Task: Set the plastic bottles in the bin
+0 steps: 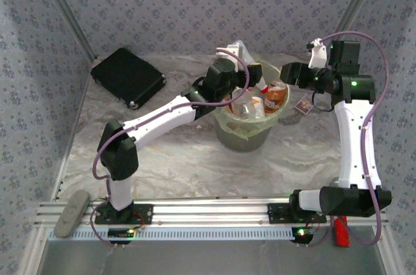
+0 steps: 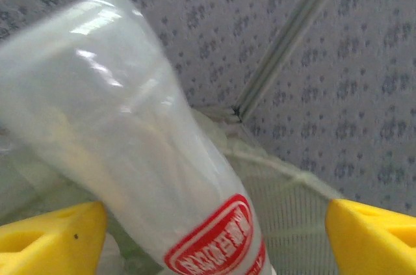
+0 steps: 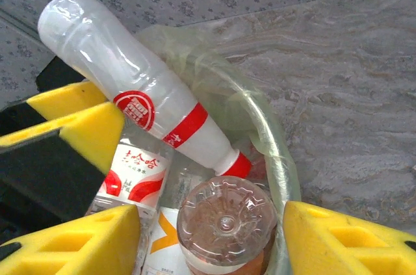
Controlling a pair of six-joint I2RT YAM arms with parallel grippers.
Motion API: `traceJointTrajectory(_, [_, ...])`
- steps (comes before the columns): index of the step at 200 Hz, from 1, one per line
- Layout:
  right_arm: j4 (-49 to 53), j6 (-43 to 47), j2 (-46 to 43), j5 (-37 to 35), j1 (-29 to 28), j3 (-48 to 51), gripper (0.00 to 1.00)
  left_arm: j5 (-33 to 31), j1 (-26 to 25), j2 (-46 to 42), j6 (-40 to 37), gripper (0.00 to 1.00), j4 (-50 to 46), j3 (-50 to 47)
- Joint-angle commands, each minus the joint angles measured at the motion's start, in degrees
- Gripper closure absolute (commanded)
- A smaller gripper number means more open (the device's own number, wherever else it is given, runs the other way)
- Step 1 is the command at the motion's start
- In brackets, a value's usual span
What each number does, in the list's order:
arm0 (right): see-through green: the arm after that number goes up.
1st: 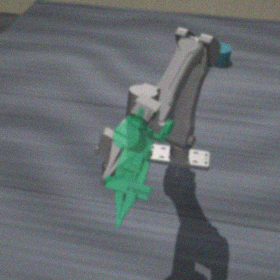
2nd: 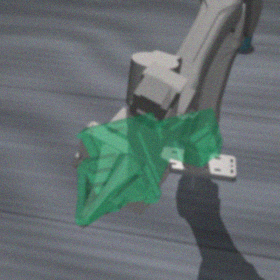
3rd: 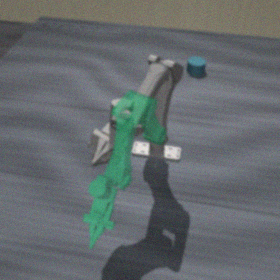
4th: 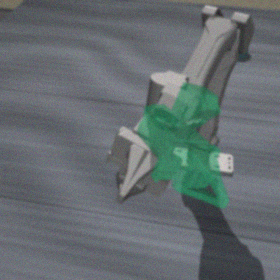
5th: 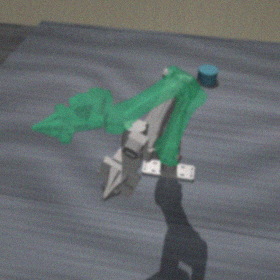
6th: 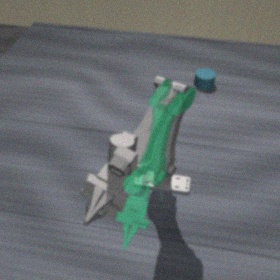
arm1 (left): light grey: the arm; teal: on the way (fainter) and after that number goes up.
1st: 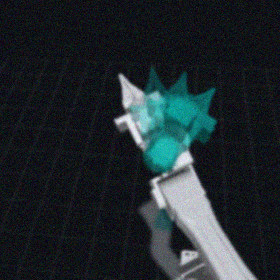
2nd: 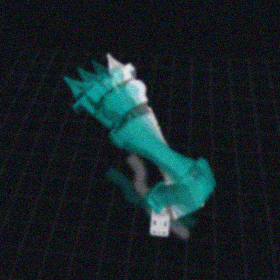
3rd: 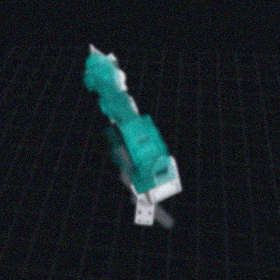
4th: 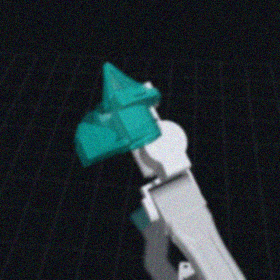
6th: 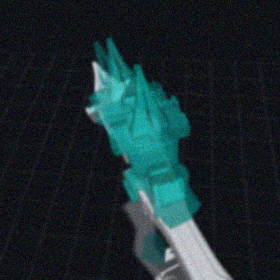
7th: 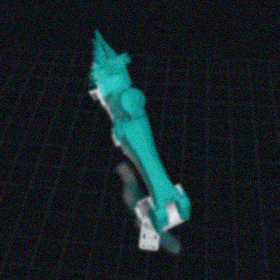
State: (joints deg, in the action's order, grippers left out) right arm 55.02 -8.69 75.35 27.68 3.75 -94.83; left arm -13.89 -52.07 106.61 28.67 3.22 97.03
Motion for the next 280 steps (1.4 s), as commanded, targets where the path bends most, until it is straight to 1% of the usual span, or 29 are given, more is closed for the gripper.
traceJointTrajectory(1, [-1.32,-1.87,-0.86,3.55,1.4,2.05,0.38,1.5,-0.05,-5.1,-2.11,0.09,-2.33,1.78])
traceJointTrajectory(18, [-2.69,-2.72,-0.7,5.12,1.82,4.05,0.39,0.78,-0.05,-7.81,-3.02,0.08,-4.35,1.8])
traceJointTrajectory(45, [-4.61,-3.26,-0.35,4.83,2.0,6.02,0.41,-1.3,0.79,-12.21,-4.06,0.09,-8.82,1.3])
traceJointTrajectory(77, [-4.86,-2.75,1.27,5.19,1.85,6.89,0.44,-0.46,5.66,-15.42,-1.66,0.13,-9.14,-1.77])
traceJointTrajectory(99, [-4.84,-2.43,2.07,5.72,1.41,7.2,0.46,2.11,9.1,-14.93,-0.16,0.17,-6.08,-3.2])
traceJointTrajectory(109, [-4.8,-2.21,2.4,5.98,0.97,7.28,0.47,3.67,10.26,-13.69,0.52,0.22,-4.81,-2.85])
traceJointTrajectory(124, [-4.67,-2.07,2.6,5.82,0.32,7.59,0.47,6.3,11.44,-10.81,1.73,0.32,-5.14,-0.49])
traceJointTrajectory(142, [-4.73,-1.96,2.74,5.63,0.0,8.03,0.47,8.04,11.34,-7.21,1.32,0.38,-5.36,2.38])
traceJointTrajectory(164, [-4.96,-1.99,2.78,5.88,-0.25,8.73,0.49,9.07,11.3,-2.9,0.78,0.49,-8.75,6.69])
traceJointTrajectory(178, [-4.97,-1.64,2.96,6.49,-0.63,8.95,0.49,9.96,11.26,-1.35,0.94,0.54,-11.5,8.32])
traceJointTrajectory(191, [-5.19,-1.67,3.03,7.56,-1.08,9.28,0.5,9.85,10.94,-1.54,1.07,0.6,-12.01,6.85])
traceJointTrajectory(200, [-5.47,-1.84,3.13,8.44,-1.45,9.47,0.5,9.74,10.65,-2.41,1.21,0.62,-11.69,5.11])
traceJointTrajectory(230, [-7.26,-2.97,3.66,10.65,-3.13,10.36,0.52,8.09,10.09,-7.49,1.7,0.63,-10.68,-1.96])
traceJointTrajectory(249, [-8.44,-3.82,4.66,11.38,-5.86,10.59,0.52,6.44,10.08,-12.14,2.18,0.63,-9.31,-7.09])
traceJointTrajectory(280, [-11.75,-6.33,6.61,11.56,-11.72,10.74,0.53,3.76,10.1,-18.96,1.99,0.63,-10.69,-12.84])
